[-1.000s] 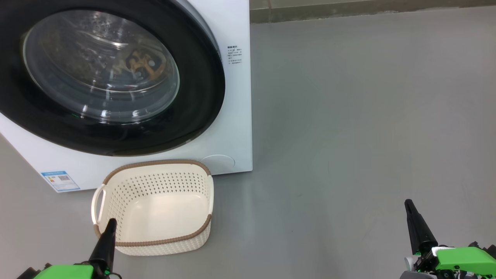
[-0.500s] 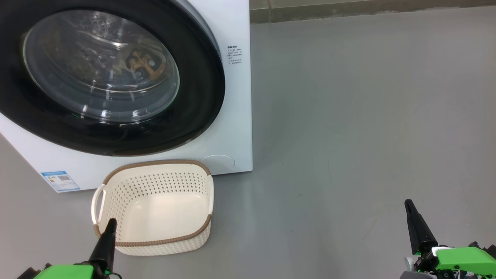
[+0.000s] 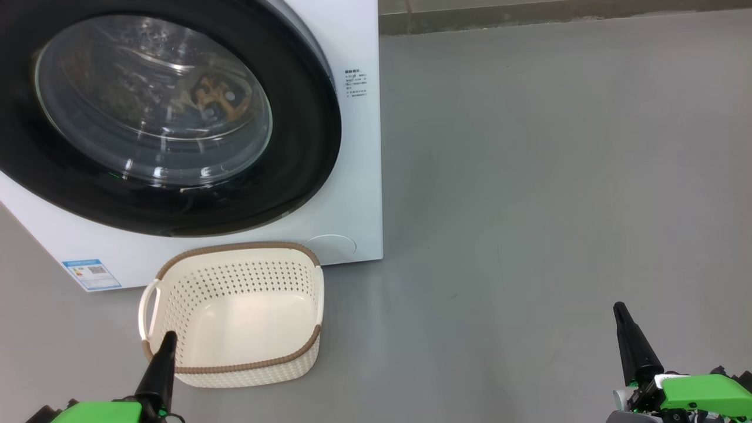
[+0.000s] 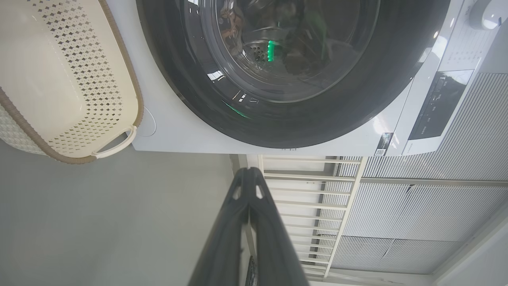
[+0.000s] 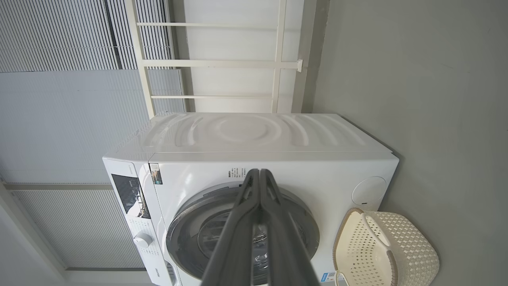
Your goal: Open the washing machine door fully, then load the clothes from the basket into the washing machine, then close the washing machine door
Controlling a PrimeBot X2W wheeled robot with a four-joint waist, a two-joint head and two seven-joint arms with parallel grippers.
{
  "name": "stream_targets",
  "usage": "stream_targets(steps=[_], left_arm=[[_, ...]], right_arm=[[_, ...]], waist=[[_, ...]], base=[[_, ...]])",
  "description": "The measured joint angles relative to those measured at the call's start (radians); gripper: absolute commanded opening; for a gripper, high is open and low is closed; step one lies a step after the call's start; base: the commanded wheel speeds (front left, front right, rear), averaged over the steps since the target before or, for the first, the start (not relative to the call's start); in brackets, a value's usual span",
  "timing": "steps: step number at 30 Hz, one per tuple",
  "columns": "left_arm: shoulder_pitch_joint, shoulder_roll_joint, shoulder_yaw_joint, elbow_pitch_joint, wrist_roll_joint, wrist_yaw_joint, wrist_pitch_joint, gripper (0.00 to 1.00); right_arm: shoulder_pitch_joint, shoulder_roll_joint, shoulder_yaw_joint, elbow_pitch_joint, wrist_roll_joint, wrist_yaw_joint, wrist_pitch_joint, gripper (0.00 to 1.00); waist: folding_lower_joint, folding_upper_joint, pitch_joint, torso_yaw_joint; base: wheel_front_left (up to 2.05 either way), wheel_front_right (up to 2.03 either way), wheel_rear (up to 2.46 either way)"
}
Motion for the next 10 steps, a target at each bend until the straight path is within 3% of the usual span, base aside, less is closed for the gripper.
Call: stream_targets(steps=[10], left_arm=[[0.000, 0.000, 0.000, 0.000, 0.000, 0.000, 0.000, 0.00]], right_arm=[[0.000, 0.000, 0.000, 0.000, 0.000, 0.000, 0.000, 0.00]], waist=[[0.0000, 0.0000, 0.000, 0.000]], base=[[0.00, 0.00, 0.00]])
